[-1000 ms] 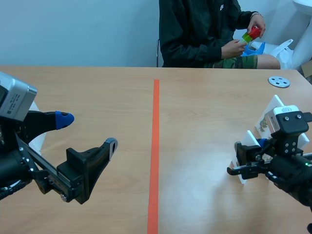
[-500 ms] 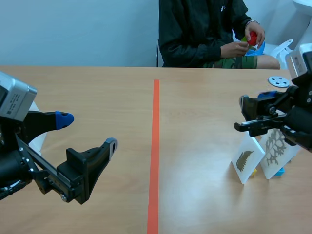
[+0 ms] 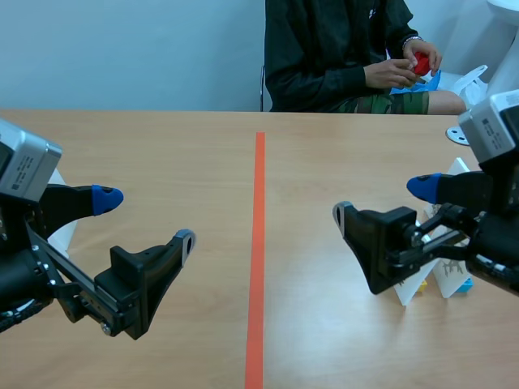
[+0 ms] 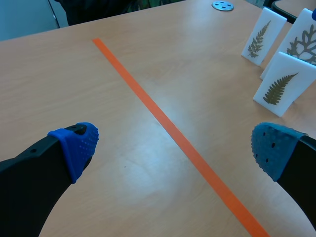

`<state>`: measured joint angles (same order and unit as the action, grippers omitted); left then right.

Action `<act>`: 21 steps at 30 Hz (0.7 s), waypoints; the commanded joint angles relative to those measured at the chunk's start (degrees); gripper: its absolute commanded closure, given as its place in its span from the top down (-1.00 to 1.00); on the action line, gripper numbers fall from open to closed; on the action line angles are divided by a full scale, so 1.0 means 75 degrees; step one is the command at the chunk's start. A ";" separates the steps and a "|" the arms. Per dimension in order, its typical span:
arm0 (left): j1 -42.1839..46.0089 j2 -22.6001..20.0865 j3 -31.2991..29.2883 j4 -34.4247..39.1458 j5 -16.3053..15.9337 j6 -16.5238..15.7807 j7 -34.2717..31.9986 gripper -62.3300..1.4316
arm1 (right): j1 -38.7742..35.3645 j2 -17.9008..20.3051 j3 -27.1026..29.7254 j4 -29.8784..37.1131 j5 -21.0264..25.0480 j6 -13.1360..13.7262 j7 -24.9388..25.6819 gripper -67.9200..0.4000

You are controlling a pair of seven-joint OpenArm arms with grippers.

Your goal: Sort the leaf by its shape. The table is split by an orange tape line. A compound leaf with several leaflets goes to the left side, a simple leaf with one blade goes to the right side. Return to the home posture when a red brick is placed on the table.

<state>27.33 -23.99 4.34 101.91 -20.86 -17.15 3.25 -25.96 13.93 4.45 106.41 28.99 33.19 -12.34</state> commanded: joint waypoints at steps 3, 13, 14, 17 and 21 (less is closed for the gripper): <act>0.0038 -0.0009 -0.0023 0.0099 -0.0117 -0.0023 -0.0047 1.00 | -0.0146 0.0425 0.0050 -0.0003 0.0201 0.0134 -0.0044 1.00; 0.0038 -0.0006 -0.0023 0.0099 -0.0134 -0.0020 0.0073 1.00 | -0.0221 0.0577 0.0050 -0.0003 0.0399 0.0052 -0.0175 1.00; 0.0038 -0.0006 -0.0023 0.0099 -0.0134 -0.0020 0.0090 1.00 | -0.0221 0.0577 0.0050 -0.0003 0.0399 0.0038 -0.0172 1.00; 0.0038 -0.0006 -0.0023 0.0099 -0.0134 -0.0020 0.0122 1.00 | -0.0221 0.0577 0.0050 -0.0003 0.0402 0.0038 -0.0166 1.00; 0.0038 -0.0006 -0.0023 0.0099 -0.0134 -0.0020 0.0122 1.00 | -0.0221 0.0580 0.0050 -0.0003 0.0399 0.0041 -0.0052 1.00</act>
<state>27.33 -23.99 4.34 101.91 -21.28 -17.15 4.95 -28.29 17.91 4.45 106.34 31.16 33.50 -13.69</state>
